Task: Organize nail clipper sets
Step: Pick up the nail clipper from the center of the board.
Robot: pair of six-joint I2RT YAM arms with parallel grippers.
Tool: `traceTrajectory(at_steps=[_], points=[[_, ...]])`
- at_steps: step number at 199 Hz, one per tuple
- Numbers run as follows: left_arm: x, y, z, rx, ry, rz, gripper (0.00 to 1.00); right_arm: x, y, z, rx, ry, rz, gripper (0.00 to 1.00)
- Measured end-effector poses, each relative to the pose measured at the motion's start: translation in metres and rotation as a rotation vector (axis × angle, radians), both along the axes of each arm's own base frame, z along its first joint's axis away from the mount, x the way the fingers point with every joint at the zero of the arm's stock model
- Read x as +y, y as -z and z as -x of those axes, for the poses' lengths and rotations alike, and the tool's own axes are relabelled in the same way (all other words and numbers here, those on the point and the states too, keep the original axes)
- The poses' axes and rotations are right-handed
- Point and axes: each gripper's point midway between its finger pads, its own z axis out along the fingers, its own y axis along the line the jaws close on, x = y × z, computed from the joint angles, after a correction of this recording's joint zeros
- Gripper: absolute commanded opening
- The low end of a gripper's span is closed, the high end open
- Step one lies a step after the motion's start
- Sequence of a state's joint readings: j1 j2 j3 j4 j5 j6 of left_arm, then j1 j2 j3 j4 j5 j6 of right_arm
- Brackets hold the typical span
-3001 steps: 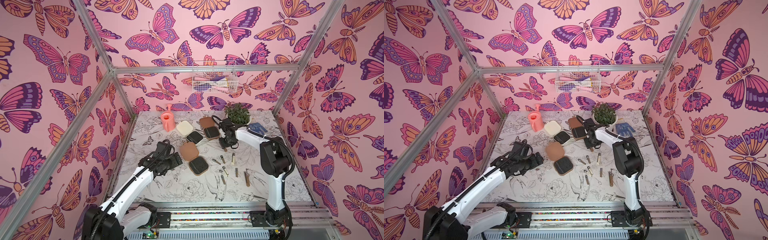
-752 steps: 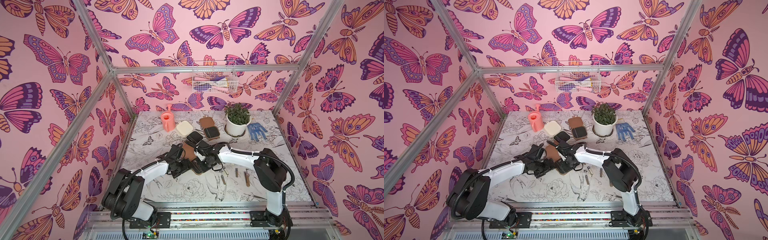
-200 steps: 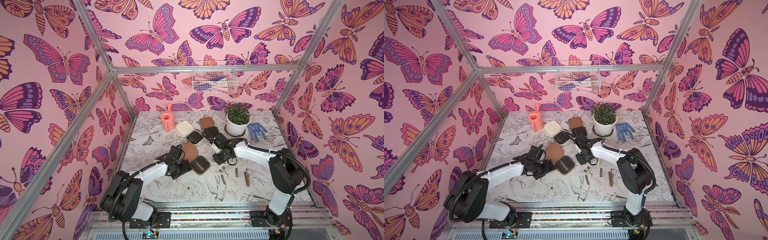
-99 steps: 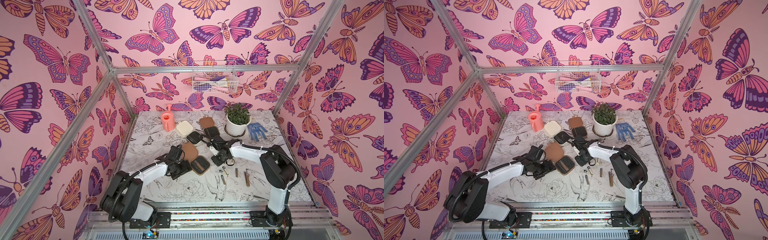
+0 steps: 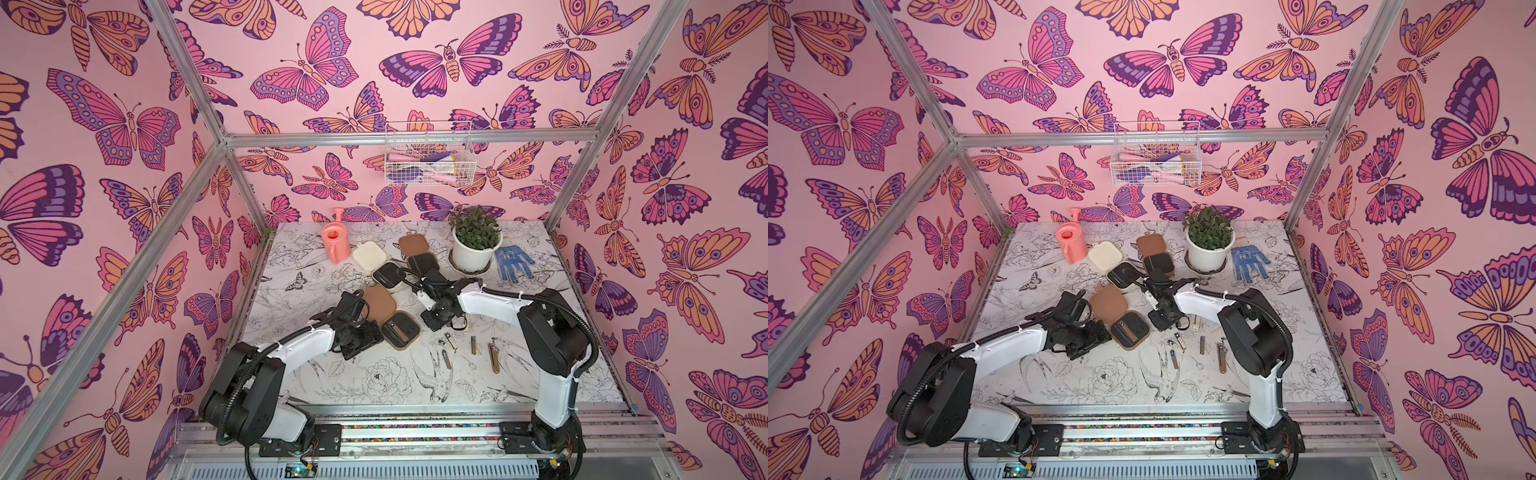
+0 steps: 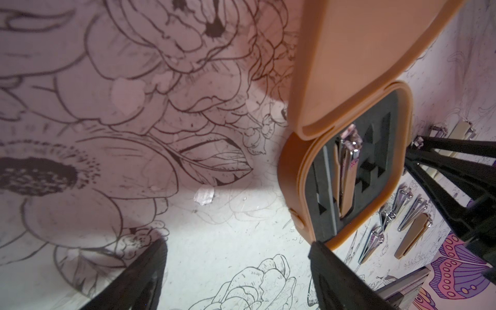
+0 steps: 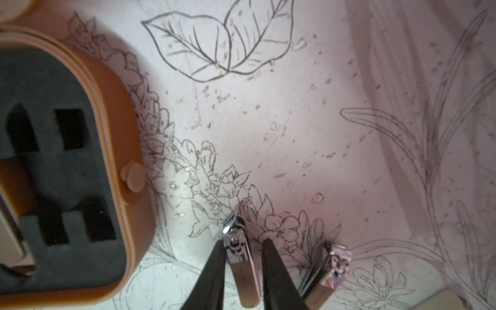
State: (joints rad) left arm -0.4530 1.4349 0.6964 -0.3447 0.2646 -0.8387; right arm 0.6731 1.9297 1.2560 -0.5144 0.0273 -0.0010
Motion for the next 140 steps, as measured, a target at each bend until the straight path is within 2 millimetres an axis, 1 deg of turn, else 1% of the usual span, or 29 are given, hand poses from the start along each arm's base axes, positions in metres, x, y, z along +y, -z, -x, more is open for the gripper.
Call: traceTrajectory(at_steps=[12,26,38,53,73,86,110,140], points=[[0.0,0.0,0.0,0.0,0.0,0.0,0.85,0.0,0.0,0.0,0.0,0.0,-0.005,0.18],[0.0,0.0,0.0,0.0,0.0,0.0,0.85,0.0,0.0,0.001,0.0,-0.001,-0.01,0.09],[0.0,0.0,0.0,0.0,0.0,0.0,0.85,0.0,0.0,0.002,-0.002,0.002,-0.014,0.05],[0.0,0.0,0.0,-0.001,-0.001,-0.001,0.85,0.0,-0.001,0.004,0.002,0.005,-0.02,0.03],[0.001,-0.001,0.0,-0.004,-0.002,-0.001,0.84,-0.001,-0.001,0.007,0.014,0.016,-0.024,0.03],[0.001,-0.002,0.0,-0.008,-0.002,0.001,0.84,0.0,-0.005,0.011,0.017,0.017,-0.025,0.03],[0.001,-0.005,0.0,-0.019,-0.002,0.003,0.84,0.009,-0.023,0.02,-0.001,-0.005,-0.044,0.03],[0.002,-0.007,-0.001,-0.026,-0.004,0.001,0.84,0.04,-0.053,0.029,-0.037,-0.071,-0.108,0.03]])
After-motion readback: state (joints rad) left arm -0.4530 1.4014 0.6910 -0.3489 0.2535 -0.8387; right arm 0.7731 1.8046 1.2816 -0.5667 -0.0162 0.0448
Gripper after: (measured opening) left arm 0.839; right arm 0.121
